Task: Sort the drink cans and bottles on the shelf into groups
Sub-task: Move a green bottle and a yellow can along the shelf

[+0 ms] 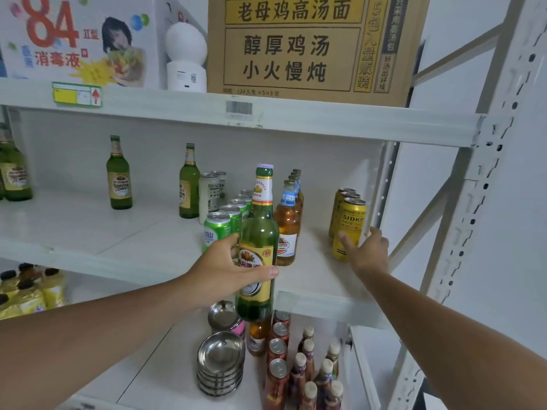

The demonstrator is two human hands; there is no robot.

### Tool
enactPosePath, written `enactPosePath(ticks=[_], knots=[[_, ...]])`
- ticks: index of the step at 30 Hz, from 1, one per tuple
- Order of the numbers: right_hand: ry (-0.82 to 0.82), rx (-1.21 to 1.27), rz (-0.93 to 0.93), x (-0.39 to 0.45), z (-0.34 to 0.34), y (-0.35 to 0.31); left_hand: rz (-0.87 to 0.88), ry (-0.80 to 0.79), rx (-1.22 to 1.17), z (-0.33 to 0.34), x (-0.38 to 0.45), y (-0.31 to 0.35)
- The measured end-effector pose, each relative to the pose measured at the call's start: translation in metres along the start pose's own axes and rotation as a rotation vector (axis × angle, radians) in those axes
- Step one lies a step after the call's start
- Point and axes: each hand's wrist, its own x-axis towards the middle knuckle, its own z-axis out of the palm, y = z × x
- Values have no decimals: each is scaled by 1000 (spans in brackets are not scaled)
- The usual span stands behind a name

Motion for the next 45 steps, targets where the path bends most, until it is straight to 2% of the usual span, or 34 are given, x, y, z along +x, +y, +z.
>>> enactPosePath(ticks=[6, 11, 17, 23, 34, 42, 45], knots=[[14, -308, -219, -66, 11, -40, 25, 6, -7, -64, -27, -15], [-75, -363, -351, -142, 34, -110, 26, 22, -3, -133, -50, -37], [-343, -299, -509, -210, 77, -188, -25, 123, 45, -206, -52, -59], [-571, -313, -611, -225, 117, -250, -59, 253, 71, -260, -33, -67], [-484, -399, -642, -161, 171, -282, -121, 373, 91, -298, 26, -92], [-476, -449, -680, -132, 213, -294, -109, 323, 69, -299, 89, -120], [-446, -431, -635, -124, 228, -301, -96, 292, 67, -302, 116, -130]])
